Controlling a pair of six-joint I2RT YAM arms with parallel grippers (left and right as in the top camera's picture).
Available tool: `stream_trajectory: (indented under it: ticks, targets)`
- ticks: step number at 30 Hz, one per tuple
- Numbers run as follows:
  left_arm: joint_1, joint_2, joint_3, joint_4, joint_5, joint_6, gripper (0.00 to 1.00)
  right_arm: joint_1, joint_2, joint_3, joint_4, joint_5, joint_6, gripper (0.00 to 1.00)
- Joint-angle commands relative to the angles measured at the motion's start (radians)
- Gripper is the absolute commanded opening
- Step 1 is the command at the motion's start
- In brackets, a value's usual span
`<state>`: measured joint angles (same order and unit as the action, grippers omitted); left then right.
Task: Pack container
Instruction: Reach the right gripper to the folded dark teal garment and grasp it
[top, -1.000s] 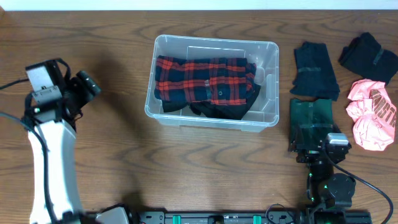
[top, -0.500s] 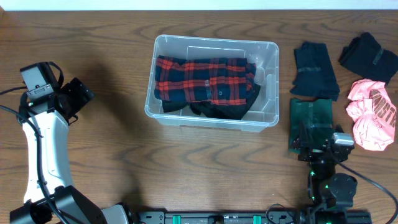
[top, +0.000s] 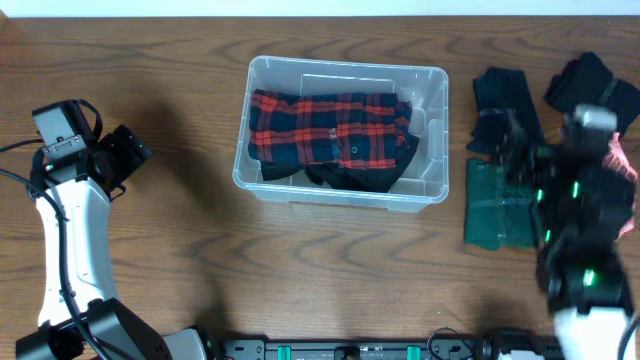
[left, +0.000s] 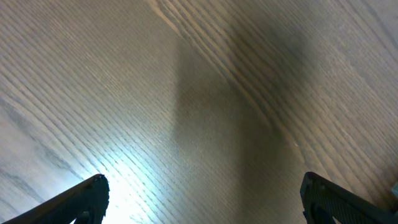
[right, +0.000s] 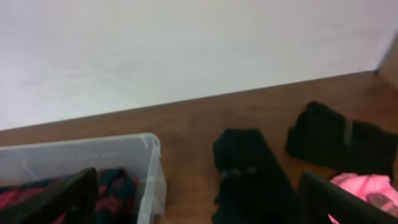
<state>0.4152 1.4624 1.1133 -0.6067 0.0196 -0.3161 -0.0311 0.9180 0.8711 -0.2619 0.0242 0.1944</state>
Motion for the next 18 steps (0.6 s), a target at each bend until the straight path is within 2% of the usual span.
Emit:
stream_trajectory:
  ticks: [1, 6, 11, 18]
  targets:
    - [0.003, -0.003, 0.014, -0.003, -0.005, 0.008, 0.98, -0.029, 0.171, 0.177, -0.081, -0.037, 0.006, 0.99]
    - [0.003, -0.003, 0.014, -0.003, -0.005, 0.008, 0.98, -0.088, 0.331, 0.307, -0.166, -0.060, -0.008, 0.99]
    - [0.003, -0.003, 0.014, -0.003, -0.005, 0.008, 0.98, -0.224, 0.403, 0.308, -0.185, -0.210, -0.010, 0.99]
    - [0.003, -0.003, 0.014, -0.003, -0.005, 0.008, 0.98, -0.435, 0.549, 0.308, -0.173, -0.436, -0.112, 0.99]
